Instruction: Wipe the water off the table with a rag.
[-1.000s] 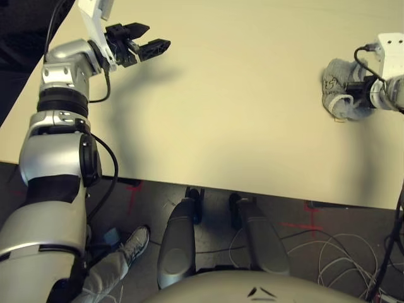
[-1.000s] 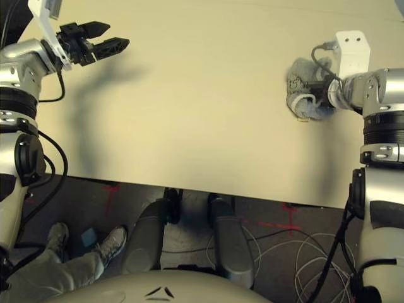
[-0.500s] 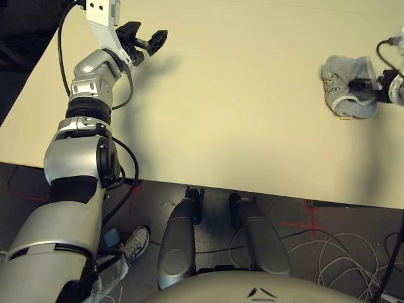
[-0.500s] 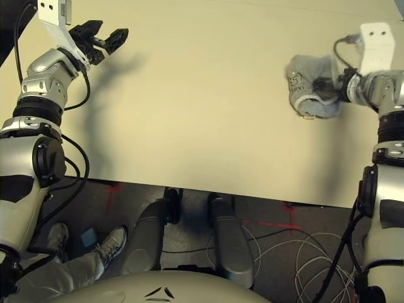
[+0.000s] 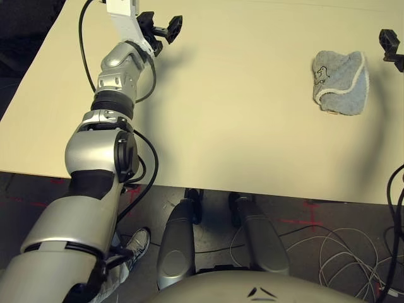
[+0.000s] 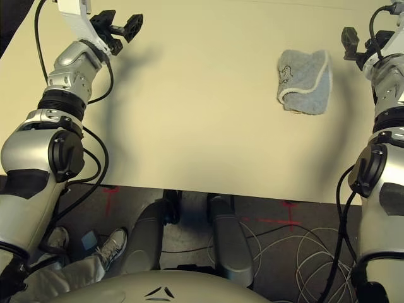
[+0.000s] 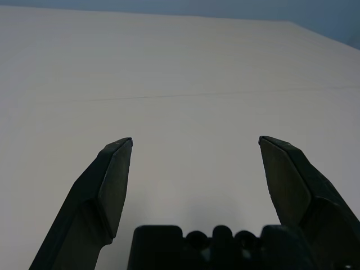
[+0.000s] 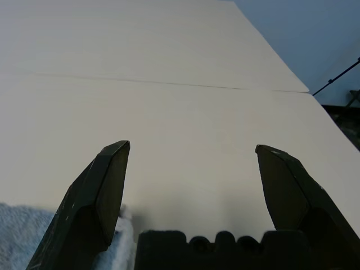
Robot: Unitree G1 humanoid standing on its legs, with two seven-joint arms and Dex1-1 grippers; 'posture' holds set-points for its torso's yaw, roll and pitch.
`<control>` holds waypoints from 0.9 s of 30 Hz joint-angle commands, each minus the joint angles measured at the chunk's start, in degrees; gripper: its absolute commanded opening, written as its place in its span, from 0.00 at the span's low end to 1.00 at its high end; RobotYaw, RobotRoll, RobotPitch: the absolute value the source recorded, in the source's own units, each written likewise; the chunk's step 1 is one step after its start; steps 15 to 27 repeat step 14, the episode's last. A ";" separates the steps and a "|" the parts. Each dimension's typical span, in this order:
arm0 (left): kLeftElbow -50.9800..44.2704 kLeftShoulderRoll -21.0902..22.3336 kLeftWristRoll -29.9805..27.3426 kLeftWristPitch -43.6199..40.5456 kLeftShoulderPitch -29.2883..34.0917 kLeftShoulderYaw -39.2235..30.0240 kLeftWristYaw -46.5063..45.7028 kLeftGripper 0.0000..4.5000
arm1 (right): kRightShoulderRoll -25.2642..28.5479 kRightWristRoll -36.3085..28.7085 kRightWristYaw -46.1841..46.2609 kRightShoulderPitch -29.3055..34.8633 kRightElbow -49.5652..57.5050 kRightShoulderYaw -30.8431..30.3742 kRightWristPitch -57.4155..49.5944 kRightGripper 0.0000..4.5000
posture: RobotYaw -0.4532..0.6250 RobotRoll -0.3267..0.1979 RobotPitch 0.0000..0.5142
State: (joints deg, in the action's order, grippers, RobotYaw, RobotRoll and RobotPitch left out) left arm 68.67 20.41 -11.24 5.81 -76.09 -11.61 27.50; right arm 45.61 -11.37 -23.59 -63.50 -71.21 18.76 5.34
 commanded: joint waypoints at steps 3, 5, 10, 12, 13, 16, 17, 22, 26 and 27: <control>1.40 -0.17 0.70 1.19 0.18 -1.24 -3.39 1.00 | 2.33 1.45 -1.07 2.73 -2.72 0.73 3.94 0.99 | 0.27 0.62 0.59; 1.48 -0.35 0.70 0.99 0.33 -1.37 -3.69 1.00 | 3.07 1.19 -1.48 3.23 -3.14 1.40 4.46 0.99 | 0.25 0.62 0.59; 1.48 -0.57 0.73 0.80 0.55 -1.37 -3.66 1.00 | 4.75 0.99 -1.49 3.37 -3.81 2.42 3.96 0.99 | 0.24 0.62 0.59; 1.51 -0.37 0.69 0.77 0.80 -1.47 -3.54 1.00 | 5.16 1.23 -1.35 3.55 -3.87 2.65 3.77 0.99 | 0.24 0.62 0.59; 1.52 -0.36 0.69 0.76 0.88 -1.49 -3.56 1.00 | 5.27 1.33 -1.40 3.64 -3.90 2.75 3.71 0.99 | 0.24 0.62 0.59; 1.48 -0.35 0.66 0.78 1.00 -1.54 -3.60 1.00 | 5.31 1.40 -1.41 3.80 -3.91 2.82 3.66 0.99 | 0.25 0.62 0.59; 1.48 -0.35 0.66 0.78 1.00 -1.54 -3.60 1.00 | 5.31 1.40 -1.41 3.80 -3.91 2.82 3.66 0.99 | 0.25 0.62 0.59; 1.48 -0.35 0.66 0.78 1.00 -1.54 -3.60 1.00 | 5.31 1.40 -1.41 3.80 -3.91 2.82 3.66 0.99 | 0.25 0.62 0.59; 1.48 -0.35 0.66 0.78 1.00 -1.54 -3.60 1.00 | 5.31 1.40 -1.41 3.80 -3.91 2.82 3.66 0.99 | 0.25 0.62 0.59; 1.48 -0.35 0.66 0.78 1.00 -1.54 -3.60 1.00 | 5.31 1.40 -1.41 3.80 -3.91 2.82 3.66 0.99 | 0.25 0.62 0.59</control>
